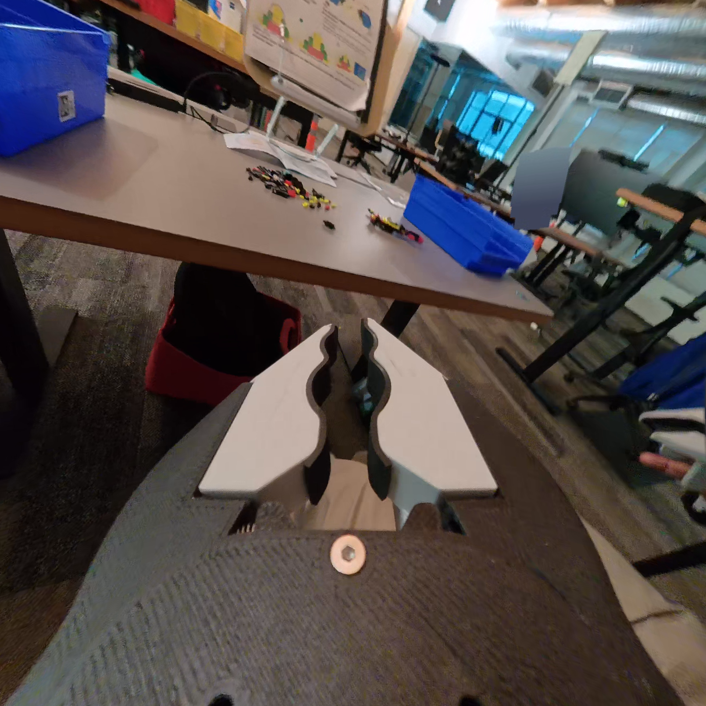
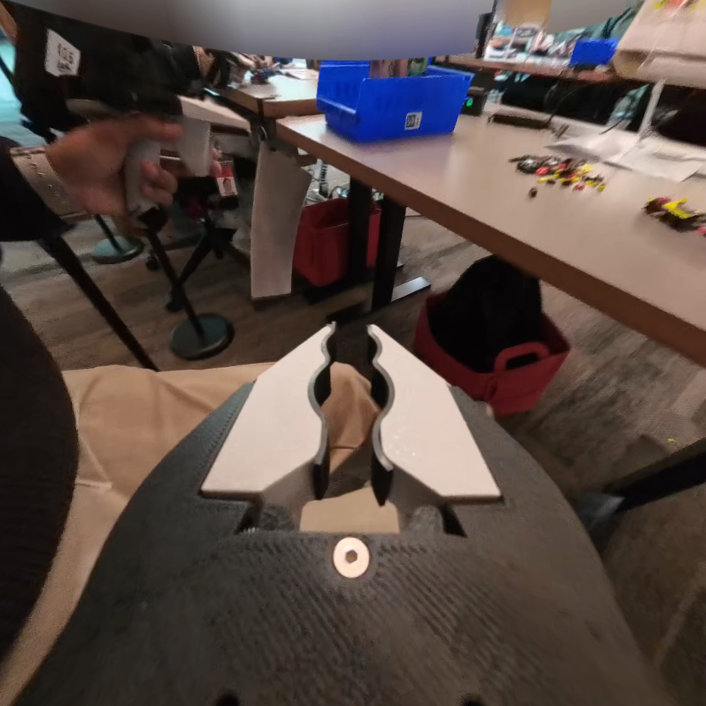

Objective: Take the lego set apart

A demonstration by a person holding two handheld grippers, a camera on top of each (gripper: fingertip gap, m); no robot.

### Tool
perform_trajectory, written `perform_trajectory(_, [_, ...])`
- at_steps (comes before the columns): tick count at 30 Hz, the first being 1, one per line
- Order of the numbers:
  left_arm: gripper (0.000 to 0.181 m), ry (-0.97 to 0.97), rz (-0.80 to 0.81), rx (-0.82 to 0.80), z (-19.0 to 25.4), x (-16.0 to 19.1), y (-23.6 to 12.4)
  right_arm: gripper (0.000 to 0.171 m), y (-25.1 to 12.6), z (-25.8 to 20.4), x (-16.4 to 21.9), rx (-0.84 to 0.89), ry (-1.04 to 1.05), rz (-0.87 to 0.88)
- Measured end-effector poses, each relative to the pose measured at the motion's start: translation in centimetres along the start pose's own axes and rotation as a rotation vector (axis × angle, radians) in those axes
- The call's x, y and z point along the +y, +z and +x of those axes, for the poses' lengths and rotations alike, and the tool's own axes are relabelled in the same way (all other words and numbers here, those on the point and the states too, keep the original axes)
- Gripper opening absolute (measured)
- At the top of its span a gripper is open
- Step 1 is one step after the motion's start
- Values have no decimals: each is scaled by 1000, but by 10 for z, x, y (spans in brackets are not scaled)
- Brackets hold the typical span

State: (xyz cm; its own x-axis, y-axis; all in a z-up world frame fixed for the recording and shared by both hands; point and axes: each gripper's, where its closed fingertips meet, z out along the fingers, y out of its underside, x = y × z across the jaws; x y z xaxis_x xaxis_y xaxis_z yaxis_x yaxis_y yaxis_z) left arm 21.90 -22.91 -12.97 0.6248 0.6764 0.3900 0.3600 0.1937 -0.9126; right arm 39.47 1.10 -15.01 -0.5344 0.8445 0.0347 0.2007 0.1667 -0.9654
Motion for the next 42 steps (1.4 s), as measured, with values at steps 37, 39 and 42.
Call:
perform_trajectory(37, [0,196,-104,-548,2,105,-439,0,-66,-260,12,150,-281,22])
perform_trajectory(39, [0,212,-136,-571,6,114,-450,0,-61,-268,5,125,-254,38])
perform_trajectory(42, [0,249,-155,-579,13,117,-456,0,-59,-281,0,47,-179,44])
